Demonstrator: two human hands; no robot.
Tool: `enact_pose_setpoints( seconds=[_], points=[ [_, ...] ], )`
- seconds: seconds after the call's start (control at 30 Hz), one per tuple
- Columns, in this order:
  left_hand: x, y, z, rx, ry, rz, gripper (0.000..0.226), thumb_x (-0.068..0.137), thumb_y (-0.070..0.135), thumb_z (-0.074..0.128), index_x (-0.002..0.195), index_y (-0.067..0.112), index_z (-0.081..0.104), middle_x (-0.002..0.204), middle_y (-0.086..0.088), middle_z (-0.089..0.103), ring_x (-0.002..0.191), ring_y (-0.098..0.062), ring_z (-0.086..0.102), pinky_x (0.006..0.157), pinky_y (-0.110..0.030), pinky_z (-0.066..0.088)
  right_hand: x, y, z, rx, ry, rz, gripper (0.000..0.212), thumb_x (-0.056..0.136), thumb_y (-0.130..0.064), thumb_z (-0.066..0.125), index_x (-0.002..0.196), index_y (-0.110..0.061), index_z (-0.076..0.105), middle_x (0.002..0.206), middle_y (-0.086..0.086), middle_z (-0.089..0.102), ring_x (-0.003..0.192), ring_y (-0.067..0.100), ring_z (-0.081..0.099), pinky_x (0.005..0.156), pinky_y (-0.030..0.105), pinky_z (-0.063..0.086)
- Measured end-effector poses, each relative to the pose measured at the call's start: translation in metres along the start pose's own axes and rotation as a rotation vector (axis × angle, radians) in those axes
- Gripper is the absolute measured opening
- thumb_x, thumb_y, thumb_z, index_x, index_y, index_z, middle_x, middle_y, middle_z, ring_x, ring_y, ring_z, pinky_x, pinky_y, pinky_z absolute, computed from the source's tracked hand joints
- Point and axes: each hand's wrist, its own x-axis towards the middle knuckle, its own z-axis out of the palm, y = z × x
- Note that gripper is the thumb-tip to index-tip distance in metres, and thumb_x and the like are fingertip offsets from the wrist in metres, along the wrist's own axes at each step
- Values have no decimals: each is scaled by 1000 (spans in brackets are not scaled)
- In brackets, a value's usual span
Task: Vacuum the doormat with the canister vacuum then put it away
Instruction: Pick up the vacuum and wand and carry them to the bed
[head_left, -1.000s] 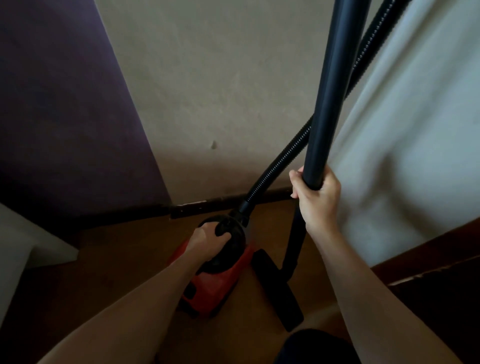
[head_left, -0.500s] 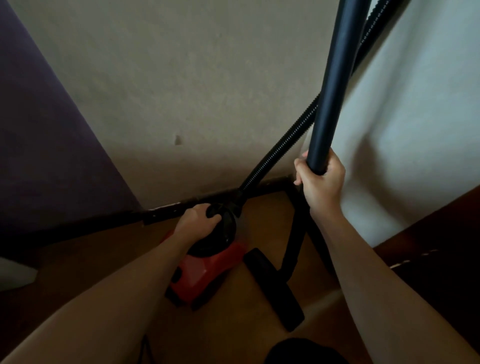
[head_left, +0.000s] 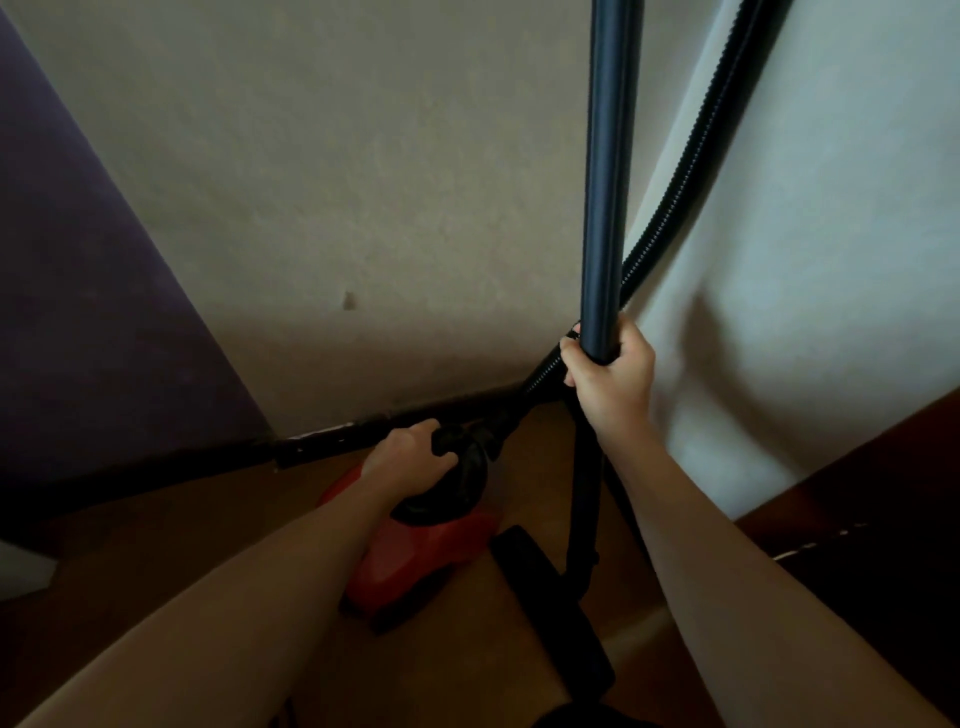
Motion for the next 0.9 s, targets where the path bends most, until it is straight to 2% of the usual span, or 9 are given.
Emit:
enact_pose_setpoints(
  seconds=[0.07, 0.2, 0.37, 0.47, 0.57, 0.7, 0.73, 0.83, 0.9],
  points=[
    [-2, -6, 0, -23, 5, 9, 53, 99, 42, 55, 145, 21, 42, 107, -5, 62, 77, -20, 62, 59, -32, 52, 3, 0, 5, -25, 13, -7, 22, 79, -19, 72, 82, -37, 58, 74, 10, 62, 61, 33, 64, 56, 37, 55],
    [-8, -17, -5, -44, 39, 11, 50, 94, 46, 60, 136, 22, 49, 111, -7, 65, 87, -22, 67, 73, -39, 60, 6, 3, 6, -46, 41, -21, 13, 73, -37, 69, 81, -39, 59, 78, 9, 65, 68, 37, 67, 63, 52, 59],
    [-23, -15, -9, -51, 121, 78, 49, 91, 48, 64, 132, 24, 51, 118, -1, 64, 93, -19, 66, 75, -40, 61, 2, 2, 5, -103, 53, -18, 30, 75, -35, 75, 98, -21, 63, 82, -7, 64, 78, 25, 71, 70, 51, 62],
    [-32, -10, -13, -54, 211, 128, 53, 90, 49, 64, 134, 23, 51, 127, 1, 60, 106, -18, 62, 81, -40, 59, 2, -3, 5, -173, 44, -38, 41, 81, -25, 80, 115, -11, 63, 95, -1, 68, 88, 19, 68, 85, 48, 59],
    [-41, -6, -21, -89, 284, 176, 55, 90, 50, 65, 136, 24, 50, 129, 2, 59, 110, -18, 61, 85, -41, 58, 0, -10, 2, -223, 65, -82, 67, 78, -31, 83, 136, -13, 56, 121, 6, 67, 108, 21, 66, 96, 44, 57],
    [-65, -13, -40, -146, 363, 208, 56, 89, 50, 66, 137, 26, 50, 128, 5, 59, 113, -16, 60, 86, -42, 58, -11, -38, -7, -274, 135, -324, 79, 75, -30, 84, 143, -7, 50, 130, 16, 55, 119, 26, 57, 102, 23, 48],
    [-74, -18, -46, -152, 378, 211, 56, 88, 50, 66, 136, 27, 50, 127, 6, 59, 112, -15, 60, 85, -41, 58, -15, -49, -8, -302, 140, -413, 77, 76, -27, 84, 141, -3, 51, 130, 21, 55, 120, 31, 56, 105, 25, 46],
    [-106, -44, -67, -153, 449, 211, 56, 82, 57, 62, 130, 29, 53, 121, 10, 62, 108, -12, 62, 84, -40, 58, -30, -86, 5, -347, 82, -654, 67, 78, -20, 83, 134, 4, 55, 126, 26, 58, 120, 42, 55, 105, 47, 48],
    [-131, -71, -84, -115, 503, 183, 57, 79, 59, 59, 127, 30, 55, 117, 11, 63, 105, -10, 64, 82, -39, 58, -42, -105, 29, -328, -41, -757, 60, 81, -20, 80, 132, 4, 58, 123, 26, 59, 117, 43, 56, 104, 47, 48]
  ],
)
